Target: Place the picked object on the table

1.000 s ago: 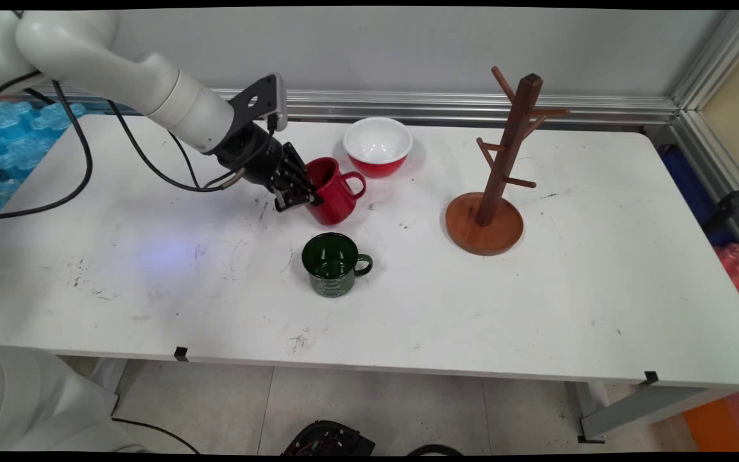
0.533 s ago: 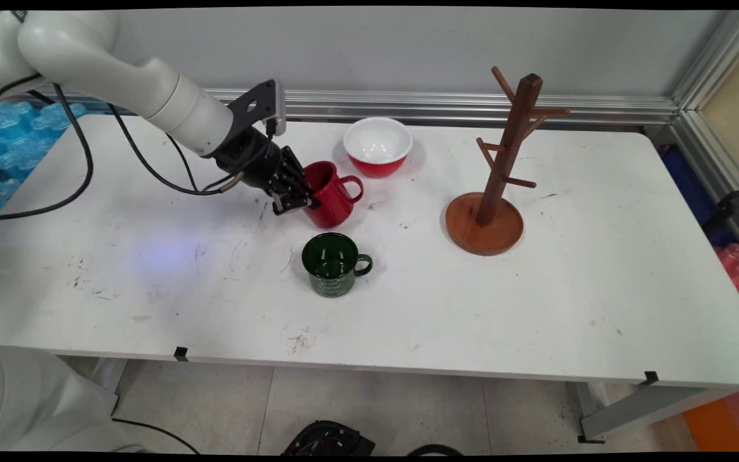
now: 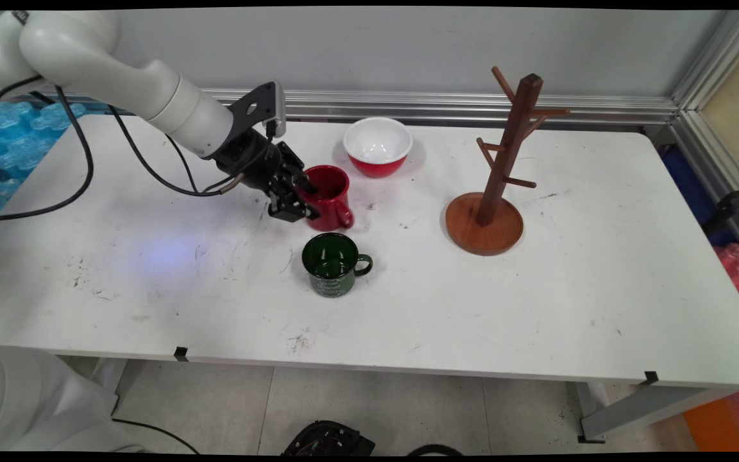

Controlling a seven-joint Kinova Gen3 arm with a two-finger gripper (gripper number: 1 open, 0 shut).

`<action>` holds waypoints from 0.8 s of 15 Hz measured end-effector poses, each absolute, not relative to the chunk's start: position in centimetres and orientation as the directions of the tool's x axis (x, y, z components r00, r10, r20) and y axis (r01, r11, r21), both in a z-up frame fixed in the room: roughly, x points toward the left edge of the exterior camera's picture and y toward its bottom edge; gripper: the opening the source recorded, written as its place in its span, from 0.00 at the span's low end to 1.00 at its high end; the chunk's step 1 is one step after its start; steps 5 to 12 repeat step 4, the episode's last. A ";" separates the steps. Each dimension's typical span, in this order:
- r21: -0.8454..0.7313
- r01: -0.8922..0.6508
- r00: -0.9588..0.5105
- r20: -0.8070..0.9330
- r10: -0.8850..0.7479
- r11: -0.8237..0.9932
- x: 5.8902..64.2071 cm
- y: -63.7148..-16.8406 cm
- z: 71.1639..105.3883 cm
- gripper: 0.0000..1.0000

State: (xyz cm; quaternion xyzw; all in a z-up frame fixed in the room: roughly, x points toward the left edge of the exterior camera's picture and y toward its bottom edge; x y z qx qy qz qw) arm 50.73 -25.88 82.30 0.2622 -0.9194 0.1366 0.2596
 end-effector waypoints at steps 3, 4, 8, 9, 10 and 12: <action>-0.114 -0.554 -0.727 0.550 -0.412 0.825 50.7 -25.9 82.3 1.00; -0.113 -0.554 -0.726 0.550 -0.413 0.825 50.7 -25.9 82.3 1.00; -0.113 -0.554 -0.726 0.550 -0.413 0.825 50.7 -25.9 82.3 1.00; -0.113 -0.554 -0.726 0.550 -0.413 0.825 50.7 -25.9 82.3 1.00; -0.113 -0.554 -0.726 0.550 -0.413 0.825 50.7 -25.9 82.3 1.00; -0.113 -0.554 -0.726 0.550 -0.413 0.825 50.7 -25.9 82.3 1.00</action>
